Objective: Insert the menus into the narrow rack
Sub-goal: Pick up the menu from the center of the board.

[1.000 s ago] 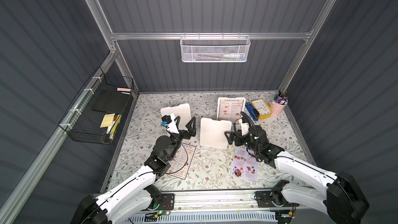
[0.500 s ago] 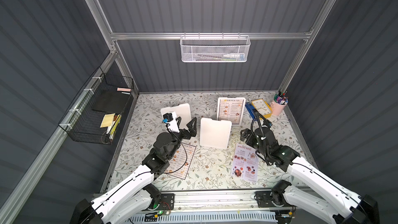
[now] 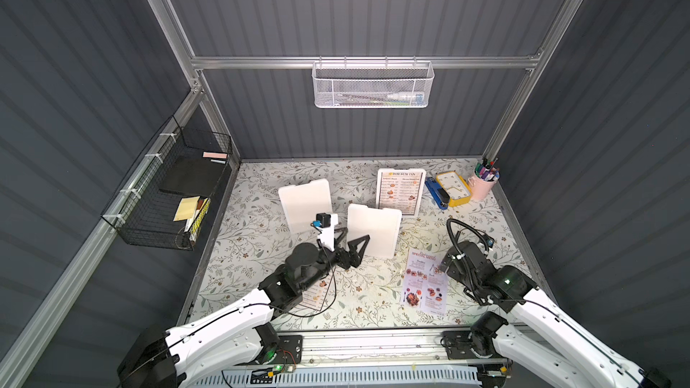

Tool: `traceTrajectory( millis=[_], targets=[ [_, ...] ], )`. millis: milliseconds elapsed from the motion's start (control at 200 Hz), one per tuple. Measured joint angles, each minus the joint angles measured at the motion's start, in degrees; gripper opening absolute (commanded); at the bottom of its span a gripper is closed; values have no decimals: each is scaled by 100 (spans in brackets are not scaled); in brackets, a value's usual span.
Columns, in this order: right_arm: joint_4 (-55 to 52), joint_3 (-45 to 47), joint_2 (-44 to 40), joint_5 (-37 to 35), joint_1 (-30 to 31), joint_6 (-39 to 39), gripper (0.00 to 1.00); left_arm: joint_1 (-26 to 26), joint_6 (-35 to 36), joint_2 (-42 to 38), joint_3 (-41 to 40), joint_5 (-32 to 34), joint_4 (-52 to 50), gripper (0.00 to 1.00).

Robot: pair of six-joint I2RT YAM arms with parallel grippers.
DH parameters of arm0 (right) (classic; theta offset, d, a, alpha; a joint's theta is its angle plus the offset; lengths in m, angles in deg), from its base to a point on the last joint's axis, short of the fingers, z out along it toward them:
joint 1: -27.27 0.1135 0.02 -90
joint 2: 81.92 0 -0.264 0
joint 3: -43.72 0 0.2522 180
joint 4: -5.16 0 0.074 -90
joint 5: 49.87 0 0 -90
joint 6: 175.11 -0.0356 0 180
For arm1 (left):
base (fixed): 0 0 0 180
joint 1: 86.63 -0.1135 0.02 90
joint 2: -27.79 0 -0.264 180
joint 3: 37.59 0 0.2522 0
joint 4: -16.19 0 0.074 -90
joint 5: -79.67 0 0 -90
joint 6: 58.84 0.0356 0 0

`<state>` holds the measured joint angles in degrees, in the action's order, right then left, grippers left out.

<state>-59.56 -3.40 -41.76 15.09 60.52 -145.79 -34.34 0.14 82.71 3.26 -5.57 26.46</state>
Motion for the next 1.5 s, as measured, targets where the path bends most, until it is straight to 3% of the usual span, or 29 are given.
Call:
traceTrajectory(
  millis=[220, 380, 640, 986, 1501],
  targets=[
    [-107, 413, -210, 203, -2, -101, 99, 1416, -367, 1613, 769, 413, -291, 92],
    [-68, 452, 52, 264, -2, -186, 99, 1985, -393, 2734, 1714, 555, -304, 87],
    [586, 929, 590, 546, -13, -164, 93, 2026, -396, 4444, 2695, 796, -654, 80],
    [1552, 1204, 960, 883, -20, -39, 77, 2026, -442, 5523, 3510, 1237, -1508, 68],
    [2356, 1023, 2033, 861, -33, -13, 71, 2015, -501, 5801, 3510, 1298, -1545, 61]
  ],
)
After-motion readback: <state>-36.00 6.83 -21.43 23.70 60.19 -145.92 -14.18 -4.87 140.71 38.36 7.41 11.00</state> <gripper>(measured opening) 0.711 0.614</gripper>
